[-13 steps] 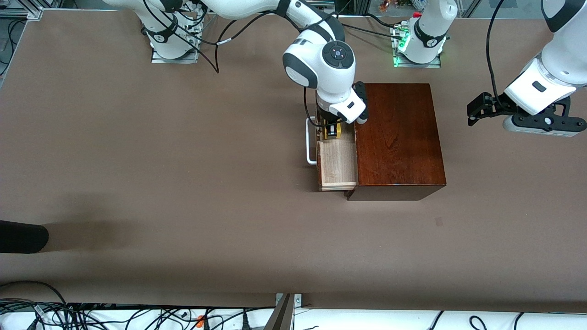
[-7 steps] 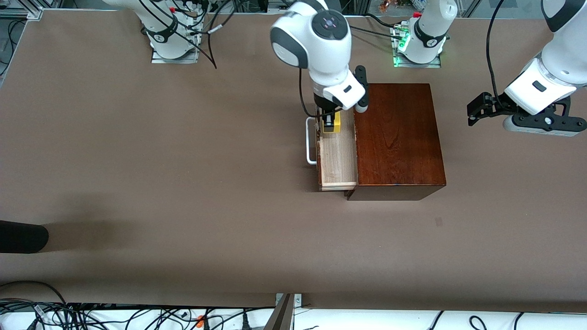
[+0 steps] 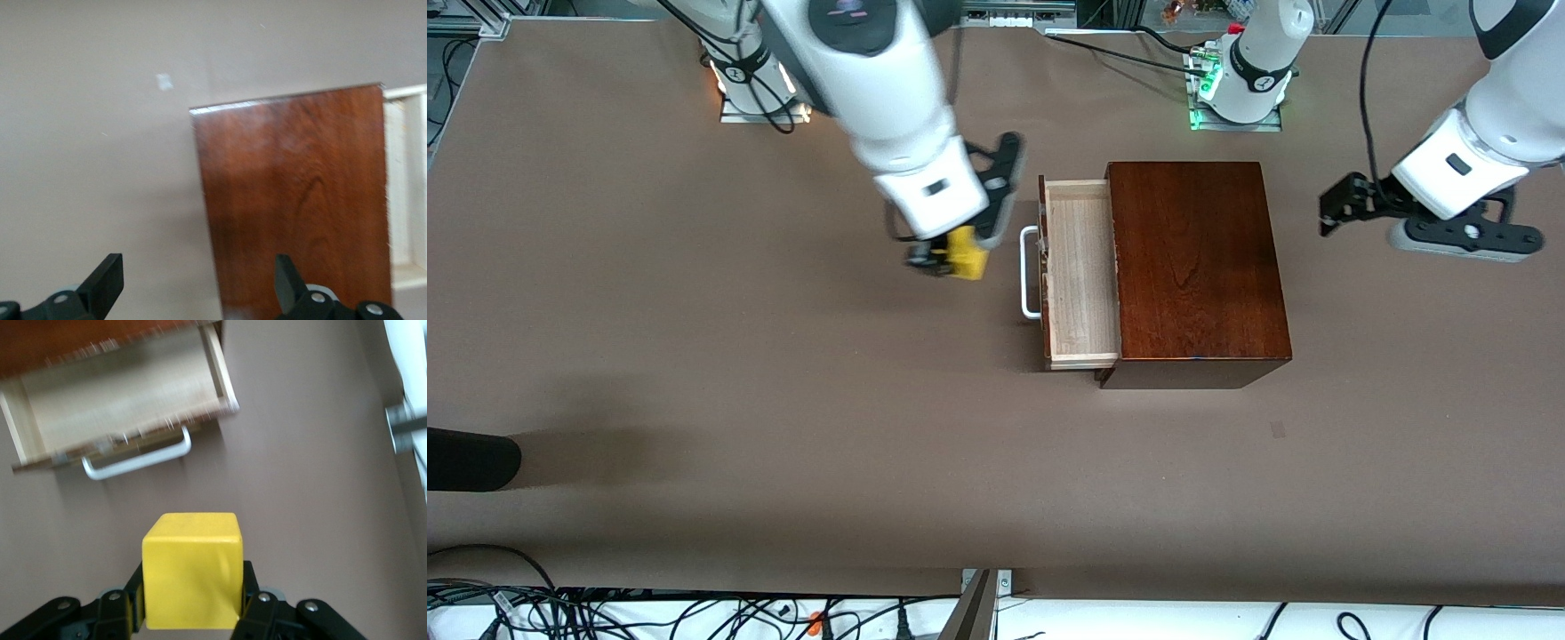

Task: Open drawer, take yellow block, close drawer
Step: 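Lift the yellow cube out with the right gripper and carry it aside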

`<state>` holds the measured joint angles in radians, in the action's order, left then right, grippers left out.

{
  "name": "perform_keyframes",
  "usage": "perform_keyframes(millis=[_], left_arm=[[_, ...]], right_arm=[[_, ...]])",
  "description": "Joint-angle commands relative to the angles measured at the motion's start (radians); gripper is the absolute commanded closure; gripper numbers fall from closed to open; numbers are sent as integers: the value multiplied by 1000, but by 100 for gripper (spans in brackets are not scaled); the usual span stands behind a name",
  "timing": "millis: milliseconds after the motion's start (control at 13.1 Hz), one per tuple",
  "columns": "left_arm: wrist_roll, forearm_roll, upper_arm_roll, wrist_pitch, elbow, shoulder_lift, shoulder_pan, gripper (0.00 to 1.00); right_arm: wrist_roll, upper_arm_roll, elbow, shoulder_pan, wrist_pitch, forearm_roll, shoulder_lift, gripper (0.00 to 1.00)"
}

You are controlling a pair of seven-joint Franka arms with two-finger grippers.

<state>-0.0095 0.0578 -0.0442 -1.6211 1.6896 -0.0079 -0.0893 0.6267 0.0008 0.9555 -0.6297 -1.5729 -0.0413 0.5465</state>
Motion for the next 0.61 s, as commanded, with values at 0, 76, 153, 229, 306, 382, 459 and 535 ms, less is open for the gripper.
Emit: perform_keyframes(millis=[0,76,153,229,306,382,459,535], left_arm=[[48,53,-52,62,-10,-1,-9,0],[100,54,-84,69,-11,12,-10,0],[135,62,-129,69,-14,29,-10,0],[167,75,-166,67,-31,61,-15,0],[199,95,-213,63,-63,104,-15,0],[239,115,-259,61,-102,159,-15,0],[293,140,-304,46,-137,216,-15,0],[339,161,-342,5,-168,270,-15,0]], right_arm=[[7,-43,17,120,146,-23,-56,100],[8,-57,17,163,168,-25,-57,100],[8,-64,17,204,169,-22,-59,100],[11,-70,17,249,165,-23,-63,100],[4,-71,17,280,160,-22,-65,100],[-11,-87,19,295,159,-22,-65,100],[-12,-120,19,298,151,-25,-65,100],[-12,-149,22,298,149,-26,-66,100]])
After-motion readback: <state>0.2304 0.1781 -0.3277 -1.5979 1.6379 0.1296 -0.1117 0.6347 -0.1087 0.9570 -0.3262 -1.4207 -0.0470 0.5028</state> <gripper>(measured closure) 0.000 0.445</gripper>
